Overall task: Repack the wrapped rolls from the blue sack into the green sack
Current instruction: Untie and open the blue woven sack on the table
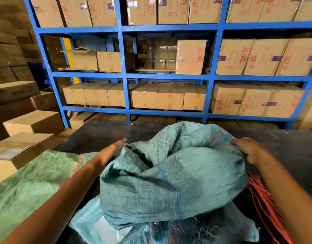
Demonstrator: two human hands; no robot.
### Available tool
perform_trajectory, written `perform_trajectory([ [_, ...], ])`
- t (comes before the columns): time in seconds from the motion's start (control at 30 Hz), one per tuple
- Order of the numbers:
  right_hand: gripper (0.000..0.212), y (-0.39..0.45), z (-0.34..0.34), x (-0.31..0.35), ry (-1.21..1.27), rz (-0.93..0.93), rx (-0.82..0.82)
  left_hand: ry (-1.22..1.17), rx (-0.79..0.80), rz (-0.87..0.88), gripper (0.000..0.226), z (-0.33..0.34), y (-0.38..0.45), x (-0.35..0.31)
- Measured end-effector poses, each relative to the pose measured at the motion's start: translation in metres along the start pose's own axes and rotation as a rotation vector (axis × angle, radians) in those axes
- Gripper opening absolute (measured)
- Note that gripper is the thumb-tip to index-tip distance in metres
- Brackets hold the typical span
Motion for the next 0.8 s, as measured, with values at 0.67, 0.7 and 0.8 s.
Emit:
perform_trajectory([
  [0.67, 0.021, -0.013, -0.014, 0.016, 0.358, 0.034, 0.303, -0.495, -0.287, 0.074, 0.029, -0.03, 0.007, -0.047],
  [0.7, 0.016, -0.013, -0.019, 0.019, 0.402, 0.017, 0.334, -0.496, -0.306, 0.107, 0.029, -0.033, 0.006, -0.057],
  [0.8, 0.067, -0.001, -0.05, 0.023, 0.651, -0.06, 0.366, -0.691, -0.33, 0.078, 0.03, -0.059, 0.018, -0.053],
])
Point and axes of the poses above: each hand's wrist, its own y-axis towards the middle knuckle, its own z-axis out of the palm, x = y × z, the point moved 6 cm from there along y, towards the middle knuckle, and after that the axes turned 15 degrees about z, right-handed, at the moved point
